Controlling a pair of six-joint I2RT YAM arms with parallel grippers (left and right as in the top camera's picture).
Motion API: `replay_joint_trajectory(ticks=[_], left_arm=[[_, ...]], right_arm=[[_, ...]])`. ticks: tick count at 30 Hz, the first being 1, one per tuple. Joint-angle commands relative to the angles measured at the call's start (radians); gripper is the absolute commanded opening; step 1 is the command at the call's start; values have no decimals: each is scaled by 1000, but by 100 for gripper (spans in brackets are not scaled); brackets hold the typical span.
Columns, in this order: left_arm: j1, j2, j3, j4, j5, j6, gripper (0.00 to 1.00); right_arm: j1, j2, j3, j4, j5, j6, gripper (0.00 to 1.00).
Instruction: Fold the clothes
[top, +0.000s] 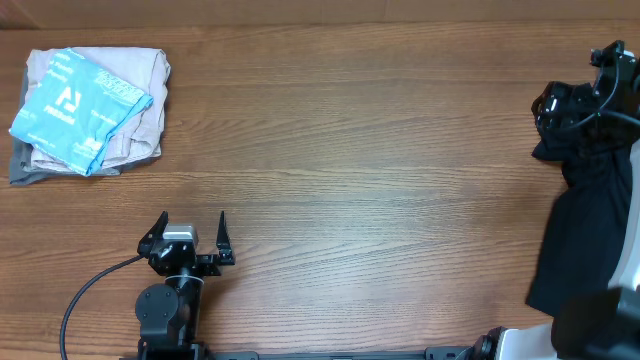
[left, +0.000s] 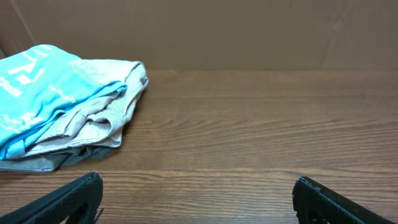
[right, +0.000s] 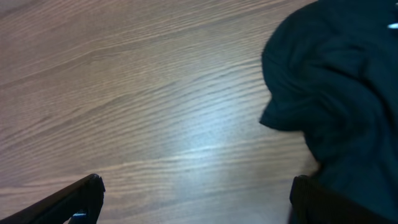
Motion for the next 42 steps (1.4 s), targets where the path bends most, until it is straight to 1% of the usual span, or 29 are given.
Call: replay_joint_trajectory(ticks=[1,7,8,9,10,11,12,13,15,17,19,22,28,34,42], left_arm=[[-7,-10,-6,2,-8,26,100],[-7,-10,-6,2,-8,26,100],[-7,-10,-6,2,-8,26,100],[-7,-10,-6,2,-8,26,100],[-7,-10,-6,2,-8,26,100],[-7,-10,-6,2,-8,26,100],[-7,-10,-6,2,-8,26,100],[-7,-10,-6,2,-9,26,100],[-7,-10,-6,2,-8,26,100],[-7,-10,-6,2,-9,27,100],[-7,-10,-6,1,-8,26,100],[-7,-10,-6,2,-8,26,100],[-7,-10,-6,1,-8,27,100],[-7,-10,-6,2,-8,26,100],[-7,-10,-6,1,-8,26,100]], right_arm=[[1,56,38,27,-61,4,100],[1,175,38,62,-86,0,100],[1,190,37,68,-77,-4,94],[1,202,37,76,-57,-6,74],[-2,214,37,87,-27,-5,57],[-5,226,37,95,5,5,47],[-8,240,37,103,38,22,40],[-12,256,37,111,61,44,30],[-15,285,37,116,68,54,16],[-15,323,35,119,72,55,4],[-15,358,31,133,94,59,4],[-18,422,30,164,171,112,4],[-28,507,30,209,180,152,4],[-29,513,31,267,188,159,4],[-29,515,30,261,348,172,4]])
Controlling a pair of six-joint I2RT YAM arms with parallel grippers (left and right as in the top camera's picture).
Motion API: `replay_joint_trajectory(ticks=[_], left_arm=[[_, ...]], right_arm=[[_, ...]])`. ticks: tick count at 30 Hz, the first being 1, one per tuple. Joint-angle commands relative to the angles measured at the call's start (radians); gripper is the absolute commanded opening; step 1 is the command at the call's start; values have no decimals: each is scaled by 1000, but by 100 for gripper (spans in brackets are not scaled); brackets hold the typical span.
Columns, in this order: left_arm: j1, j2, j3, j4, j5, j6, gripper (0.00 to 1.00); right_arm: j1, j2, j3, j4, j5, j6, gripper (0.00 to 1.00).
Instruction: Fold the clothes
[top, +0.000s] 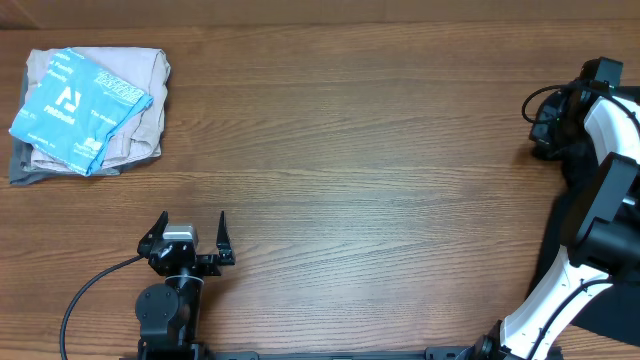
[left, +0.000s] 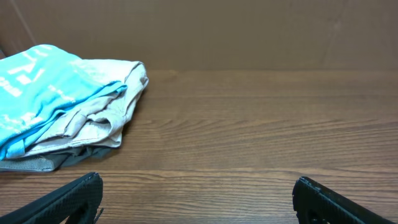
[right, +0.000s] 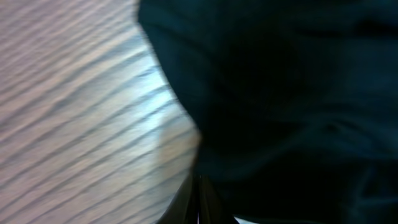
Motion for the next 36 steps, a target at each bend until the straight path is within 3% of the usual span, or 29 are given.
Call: replay_joint_trajectory(ticks=[1,21,33,36], left_arm=[[-7,-10,-6,1,-8,26,100],[-7,-10,-6,1,-8,27,100],[-7,-10,-6,1,-8,26,100],[-7,-10,-6,2,-8,26,100]], right_arm=[[-5,-6,20,4,79,14,4],[-5,-6,-129,150,69,13,4],[6,-6,-141,122,-23,51,4],[14,-6,-159,133,-126,89,4]])
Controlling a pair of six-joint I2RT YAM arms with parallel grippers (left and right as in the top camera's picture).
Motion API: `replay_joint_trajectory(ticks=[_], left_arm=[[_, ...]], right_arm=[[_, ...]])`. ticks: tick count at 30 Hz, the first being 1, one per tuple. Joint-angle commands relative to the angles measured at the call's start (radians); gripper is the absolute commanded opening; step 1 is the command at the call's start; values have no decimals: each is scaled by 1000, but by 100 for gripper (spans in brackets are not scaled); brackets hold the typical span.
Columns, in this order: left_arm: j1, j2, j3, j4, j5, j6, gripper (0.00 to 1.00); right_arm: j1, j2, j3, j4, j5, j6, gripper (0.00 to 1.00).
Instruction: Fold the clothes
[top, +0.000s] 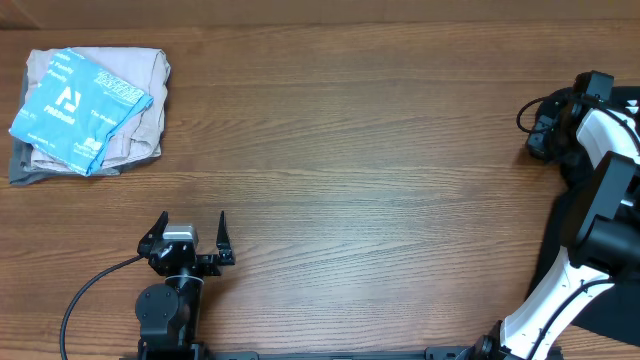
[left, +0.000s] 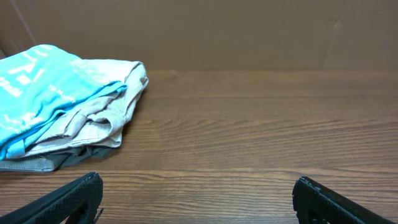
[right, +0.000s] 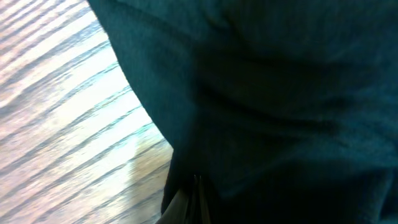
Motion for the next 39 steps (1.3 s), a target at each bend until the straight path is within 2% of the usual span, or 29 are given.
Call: replay_joint_trajectory(ticks=[1,4,11,19,27,30,32,33,35,37,39], left_arm=[[-7,-10,-6,2,-9,27,100],[-7,-10,-6,1,-9,26,100],[-7,-10,-6,1,-9,26,100],[-7,-10,-6,2,-9,26,100],[-7,-10,-6,1,-9,26,100],[-7,-10,-6,2,-9,27,100],[-7,-10,-6,1,-9,27,100],[-7,-10,-6,2,-9,26,100],[-7,-10,-6,2,-9,27,100],[-7,-10,-6,2,-9,26,100],[-7,-10,-6,2,-9,27,100]], right_arm=[[19,-2,-39,1,-169,67,4],[56,-2,-39,10,-272,100,4],[232,-2,-40,16,-276,181,4],[521,-2,-40,93,-231,312,4],[818,-2,-40,278,-233,441,4],[908,-3,-28,344,-189,429,13],[930,-3,6,332,-180,407,30],[931,-7,26,313,-183,399,33],[926,-22,52,284,-183,399,30],[901,-48,75,229,-183,393,19],[864,-78,87,175,-183,380,16]])
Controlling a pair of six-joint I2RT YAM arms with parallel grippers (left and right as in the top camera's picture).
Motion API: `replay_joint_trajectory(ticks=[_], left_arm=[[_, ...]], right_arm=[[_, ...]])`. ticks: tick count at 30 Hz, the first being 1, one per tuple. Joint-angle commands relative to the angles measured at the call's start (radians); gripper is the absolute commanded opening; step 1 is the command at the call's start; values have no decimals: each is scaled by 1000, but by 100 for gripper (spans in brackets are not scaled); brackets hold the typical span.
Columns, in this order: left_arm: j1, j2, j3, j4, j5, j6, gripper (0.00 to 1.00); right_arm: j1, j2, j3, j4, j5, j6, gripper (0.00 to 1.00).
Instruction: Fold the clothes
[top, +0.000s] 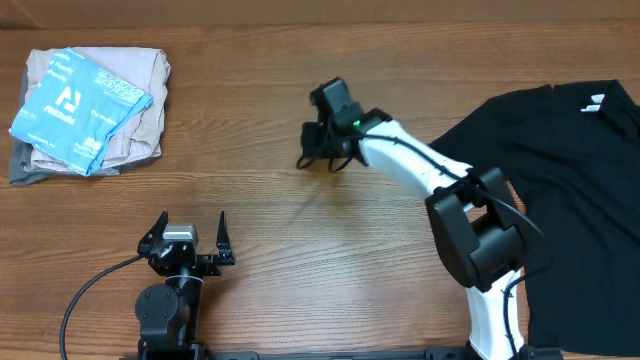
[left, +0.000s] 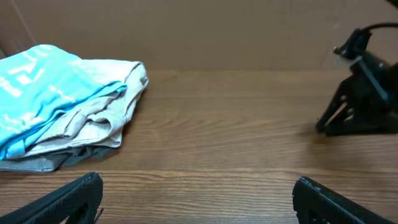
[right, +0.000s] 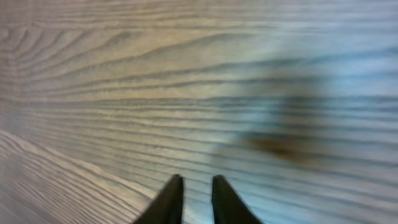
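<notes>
A black shirt (top: 560, 180) with a small white logo lies spread over the right part of the wooden table (top: 250, 190). My right gripper (top: 320, 160) is left of the shirt's edge at the table's middle. In the right wrist view it (right: 196, 182) hangs over bare wood, its jaws a narrow gap apart and empty. My left gripper (top: 192, 235) rests at the front left, wide open and empty (left: 196, 186). The left wrist view shows the right gripper (left: 357, 106) far to the right.
A folded stack (top: 85, 110) lies at the back left corner: a light blue shirt on a beige garment and a grey one, also in the left wrist view (left: 62, 106). My right arm (top: 430, 170) reaches across the shirt's left edge.
My right gripper was shut on the black shirt at the right edge. Now it is at the table's middle, jaws slightly apart and empty, and the shirt lies spread further in on the table.
My right gripper stood open beside the bunched black shirt at the right edge. Then it was shut on the cloth there, twice over. Now the shirt lies spread over the right of the table, let go. The left arm and the stack have not moved.
</notes>
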Motion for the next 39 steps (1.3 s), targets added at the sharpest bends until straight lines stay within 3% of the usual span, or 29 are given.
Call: replay_joint_trajectory(ticks=[1,8,13,21,39], left_arm=[[-7,-10,-6,2,-8,26,100],[-7,-10,-6,2,-8,27,100],[-7,-10,-6,1,-8,27,100],[-7,-10,-6,1,-8,26,100],[-7,-10,-6,2,-8,26,100]], right_arm=[[-91,-87,48,-55,24,-15,16],[-273,-171,48,-266,43,-14,23],[-362,-151,47,-408,282,-14,32],[-459,-115,47,-331,315,54,41],[-505,11,47,-205,455,92,53]])
